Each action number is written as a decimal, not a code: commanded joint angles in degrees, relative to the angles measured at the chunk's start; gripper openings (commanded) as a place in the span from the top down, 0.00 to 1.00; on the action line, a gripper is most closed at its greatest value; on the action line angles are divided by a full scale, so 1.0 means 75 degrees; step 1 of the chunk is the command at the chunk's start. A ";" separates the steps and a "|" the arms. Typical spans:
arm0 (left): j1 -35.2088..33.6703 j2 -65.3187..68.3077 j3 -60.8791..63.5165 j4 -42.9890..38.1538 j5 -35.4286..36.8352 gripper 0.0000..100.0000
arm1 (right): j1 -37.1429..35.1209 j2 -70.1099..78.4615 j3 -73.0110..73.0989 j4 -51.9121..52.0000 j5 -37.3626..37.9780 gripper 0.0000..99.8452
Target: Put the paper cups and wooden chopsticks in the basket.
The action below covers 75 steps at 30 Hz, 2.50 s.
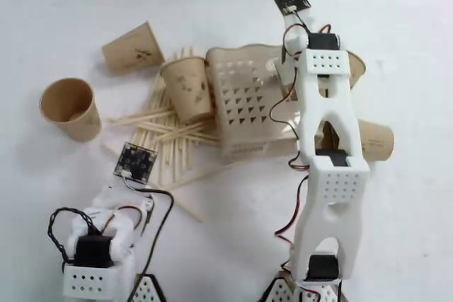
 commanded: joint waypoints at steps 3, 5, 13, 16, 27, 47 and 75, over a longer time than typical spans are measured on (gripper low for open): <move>-0.0041 -0.0041 0.0000 0.0035 -0.0023 0.90 | 0.0076 0.0029 -0.0316 -0.0393 -0.0047 0.97; -0.0041 -0.0041 0.0000 0.0035 -0.0023 0.90 | 0.0123 0.0006 -0.0316 -0.0510 -0.0059 0.98; -0.0041 -0.0041 0.0000 0.0035 -0.0023 0.90 | 0.0475 -0.0815 -0.0328 -0.0475 -0.0879 0.98; -0.0041 -0.0041 0.0000 0.0035 -0.0023 0.90 | 0.0545 -0.1401 -0.0328 -0.0158 -0.1008 0.98; -0.0041 -0.0041 0.0000 0.0035 -0.0023 0.90 | -0.0193 -0.3897 -0.0152 0.0475 -0.1864 0.98; -0.0041 -0.0041 0.0000 0.0035 -0.0023 0.90 | -0.1260 -1.4166 1.0842 -0.3956 -0.2016 0.98; -0.0041 -0.0041 0.0000 0.0035 -0.0023 0.90 | -0.0920 -1.8925 1.6375 -0.6863 -0.4067 0.98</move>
